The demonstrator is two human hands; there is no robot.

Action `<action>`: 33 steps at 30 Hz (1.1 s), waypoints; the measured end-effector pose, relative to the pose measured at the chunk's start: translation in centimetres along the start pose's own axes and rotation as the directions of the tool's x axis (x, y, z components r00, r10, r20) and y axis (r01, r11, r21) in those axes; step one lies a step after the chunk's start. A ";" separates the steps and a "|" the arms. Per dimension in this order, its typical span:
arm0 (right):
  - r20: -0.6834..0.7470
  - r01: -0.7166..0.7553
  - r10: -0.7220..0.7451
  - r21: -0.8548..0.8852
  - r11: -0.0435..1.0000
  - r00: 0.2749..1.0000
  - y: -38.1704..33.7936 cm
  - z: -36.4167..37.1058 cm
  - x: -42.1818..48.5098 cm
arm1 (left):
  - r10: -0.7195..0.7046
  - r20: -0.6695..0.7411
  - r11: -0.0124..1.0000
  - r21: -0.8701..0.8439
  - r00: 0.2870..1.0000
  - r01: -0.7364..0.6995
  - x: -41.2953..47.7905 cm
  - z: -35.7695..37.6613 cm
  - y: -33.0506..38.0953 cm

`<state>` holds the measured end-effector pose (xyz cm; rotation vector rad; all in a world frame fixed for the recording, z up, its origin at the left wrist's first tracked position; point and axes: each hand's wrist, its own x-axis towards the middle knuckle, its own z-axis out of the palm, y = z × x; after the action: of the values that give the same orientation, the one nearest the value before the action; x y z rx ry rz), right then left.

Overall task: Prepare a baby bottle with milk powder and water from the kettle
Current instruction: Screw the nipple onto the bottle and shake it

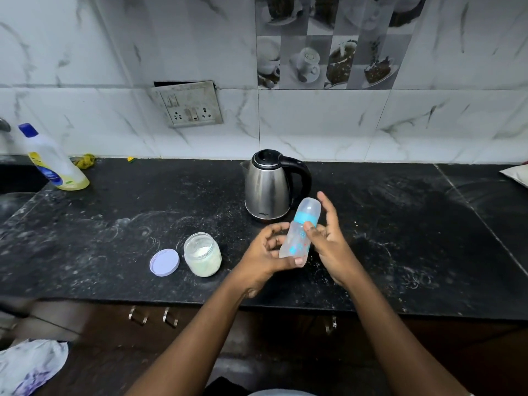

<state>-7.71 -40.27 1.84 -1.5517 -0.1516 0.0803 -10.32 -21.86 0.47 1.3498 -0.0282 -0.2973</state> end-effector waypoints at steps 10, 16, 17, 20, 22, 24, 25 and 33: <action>0.133 -0.116 0.109 0.051 0.992 0.985 3.0 -2.1 -0.9 | -0.006 -0.040 0.959 0.284 0.999 0.017 -2.5 -0.5 -6.8; -0.200 -0.005 0.058 0.255 0.967 0.978 3.5 -3.6 0.1 | -0.010 -0.021 0.139 0.990 1.000 0.022 -2.1 -4.7 -11.9; -0.227 0.002 0.059 0.261 0.965 0.972 3.7 -3.5 0.2 | -0.019 -0.030 0.071 0.997 0.999 0.031 -2.0 -4.9 -12.4; 0.025 -0.081 0.077 0.187 0.979 0.997 4.1 -2.6 0.0 | -0.009 -0.028 -0.040 0.999 1.000 0.028 -1.4 -5.0 -13.2; 0.043 -0.087 0.079 0.230 0.969 0.996 3.6 -2.7 0.1 | 0.011 -0.016 -0.068 0.998 1.000 0.016 -1.2 -5.0 -13.5; -0.153 -0.022 0.085 0.377 0.926 0.985 3.1 -3.5 0.7 | 0.029 0.003 -0.076 0.997 1.000 -0.001 -1.4 -5.1 -14.0; -0.210 0.008 0.089 0.421 0.907 0.974 2.9 -3.8 1.0 | 0.038 0.013 -0.080 0.997 0.999 -0.010 -1.6 -5.2 -14.4; -0.111 -0.014 0.043 0.252 0.968 0.993 1.1 -4.3 1.6 | 0.117 0.002 -0.095 0.995 0.993 0.009 -1.6 -4.9 -14.9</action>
<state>-5.42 -44.26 0.72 -1.3017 -0.0263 0.0307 -13.81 -19.62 -14.71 2.9984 -0.3086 -0.0746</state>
